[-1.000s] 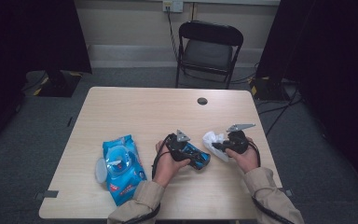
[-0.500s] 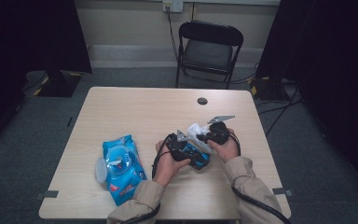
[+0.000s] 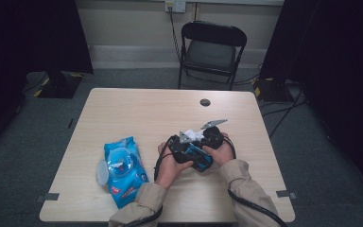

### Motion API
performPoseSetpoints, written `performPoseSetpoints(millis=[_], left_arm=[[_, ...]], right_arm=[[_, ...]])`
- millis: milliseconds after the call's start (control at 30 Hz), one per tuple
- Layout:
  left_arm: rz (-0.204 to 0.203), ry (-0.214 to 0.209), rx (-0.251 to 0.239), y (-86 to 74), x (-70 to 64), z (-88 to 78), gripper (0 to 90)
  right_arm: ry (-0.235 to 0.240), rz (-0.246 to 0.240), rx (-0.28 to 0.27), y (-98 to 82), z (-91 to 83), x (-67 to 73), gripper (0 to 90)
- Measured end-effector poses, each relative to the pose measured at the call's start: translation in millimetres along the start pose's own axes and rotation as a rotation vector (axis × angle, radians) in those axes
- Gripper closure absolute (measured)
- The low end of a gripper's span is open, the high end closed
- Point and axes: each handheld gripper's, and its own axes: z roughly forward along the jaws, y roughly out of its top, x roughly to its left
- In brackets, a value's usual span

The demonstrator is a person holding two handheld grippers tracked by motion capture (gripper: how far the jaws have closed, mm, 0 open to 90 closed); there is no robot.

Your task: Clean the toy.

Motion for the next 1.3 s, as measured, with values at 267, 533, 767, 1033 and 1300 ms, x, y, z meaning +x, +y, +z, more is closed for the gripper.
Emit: performPoseSetpoints(millis=[267,533,767,1033,1300], left_arm=[[-0.005,0.000,-0.006,-0.7,-0.3,0.0,17.2],[-0.005,0.001,-0.007,-0.8,-0.1,0.0,17.2],[-0.003,0.001,-0.003,-0.7,0.3,-0.2,17.2],[-0.004,0.003,0.001,-0.4,0.2,-0.4,17.2],[-0.011,0.008,0.003,-0.2,-0.6,-0.5,17.2]], right_arm=[[0.011,-0.003,0.012,-5.6,-6.5,-2.4,83.1],[0.023,-0.005,0.022,-13.1,-14.4,-6.5,83.1],[0.032,-0.013,0.035,-20.2,-23.0,-10.5,83.1],[0.022,-0.025,0.034,-30.0,-33.6,-11.0,83.1],[0.018,-0.013,0.018,-40.3,-43.2,-12.0,83.0]])
